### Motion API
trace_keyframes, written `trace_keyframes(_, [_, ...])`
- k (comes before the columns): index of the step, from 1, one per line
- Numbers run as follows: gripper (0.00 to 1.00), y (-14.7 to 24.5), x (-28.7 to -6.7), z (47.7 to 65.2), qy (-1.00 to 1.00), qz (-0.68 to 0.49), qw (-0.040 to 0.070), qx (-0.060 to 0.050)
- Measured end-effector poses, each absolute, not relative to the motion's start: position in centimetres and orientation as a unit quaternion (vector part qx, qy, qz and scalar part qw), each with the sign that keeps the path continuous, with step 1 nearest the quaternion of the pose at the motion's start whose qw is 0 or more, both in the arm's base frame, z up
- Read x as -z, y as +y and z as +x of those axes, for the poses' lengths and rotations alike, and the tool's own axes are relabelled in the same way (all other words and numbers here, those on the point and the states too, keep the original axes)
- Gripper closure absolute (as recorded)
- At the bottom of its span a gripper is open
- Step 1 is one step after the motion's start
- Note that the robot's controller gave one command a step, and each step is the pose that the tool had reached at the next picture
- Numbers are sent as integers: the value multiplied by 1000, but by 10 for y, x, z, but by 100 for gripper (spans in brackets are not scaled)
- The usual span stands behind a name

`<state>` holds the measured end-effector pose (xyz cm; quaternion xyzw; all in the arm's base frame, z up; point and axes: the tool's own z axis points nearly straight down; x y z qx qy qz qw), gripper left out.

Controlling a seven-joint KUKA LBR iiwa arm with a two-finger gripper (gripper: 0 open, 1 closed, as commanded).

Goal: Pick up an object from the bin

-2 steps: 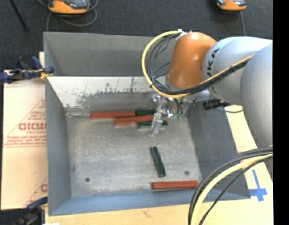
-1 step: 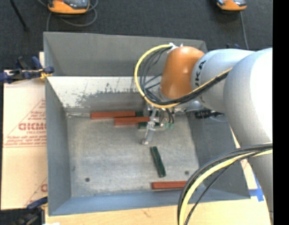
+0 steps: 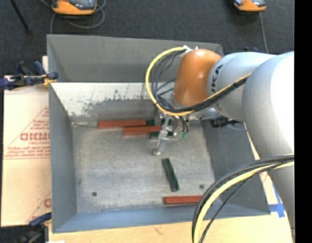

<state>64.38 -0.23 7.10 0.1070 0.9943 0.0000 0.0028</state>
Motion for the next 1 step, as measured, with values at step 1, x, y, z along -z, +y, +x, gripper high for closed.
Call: trace_keyframes(1, [100,-3,-75,647,994,106,8,0])
